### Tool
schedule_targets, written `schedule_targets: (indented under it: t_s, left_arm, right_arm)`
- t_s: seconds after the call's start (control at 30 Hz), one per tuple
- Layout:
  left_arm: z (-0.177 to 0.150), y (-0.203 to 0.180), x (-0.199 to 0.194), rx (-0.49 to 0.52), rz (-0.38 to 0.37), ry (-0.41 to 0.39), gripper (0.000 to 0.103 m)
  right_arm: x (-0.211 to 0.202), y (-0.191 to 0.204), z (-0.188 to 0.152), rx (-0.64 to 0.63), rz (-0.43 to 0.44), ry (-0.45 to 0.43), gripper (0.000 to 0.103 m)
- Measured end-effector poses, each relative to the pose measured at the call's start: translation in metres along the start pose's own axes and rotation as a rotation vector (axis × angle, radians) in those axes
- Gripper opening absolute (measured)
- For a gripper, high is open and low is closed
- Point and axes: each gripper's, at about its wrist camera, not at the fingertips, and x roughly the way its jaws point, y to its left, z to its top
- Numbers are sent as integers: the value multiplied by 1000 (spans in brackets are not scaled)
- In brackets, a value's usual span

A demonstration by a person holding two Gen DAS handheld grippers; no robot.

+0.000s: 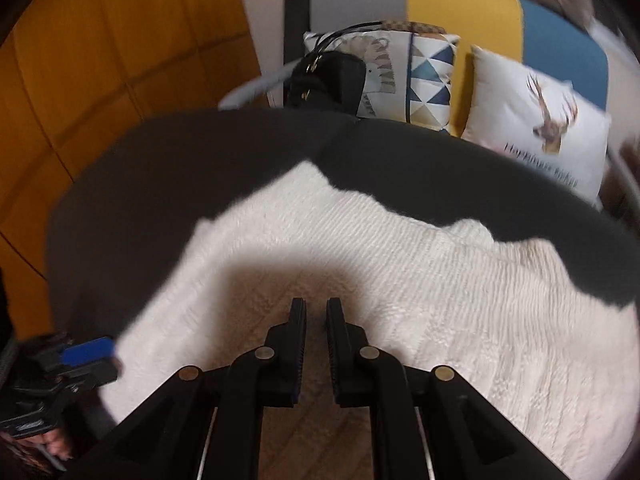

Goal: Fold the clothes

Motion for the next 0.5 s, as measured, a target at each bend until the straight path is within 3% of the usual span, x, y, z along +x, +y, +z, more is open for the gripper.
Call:
schedule_targets:
  t_s: [0.17,0.37,0.5]
  left_arm:
    - [-5,3,11,-7,-54,42,31]
    - [-2,8,16,-13,-92,59,31]
    - [0,17,11,-70,-135,32,31]
  right_arm:
    - [4,11,-7,-101,-82,0,10]
    - [6,5,-8,-93,-75,2,10]
    - [7,5,-8,-100,-76,3,10]
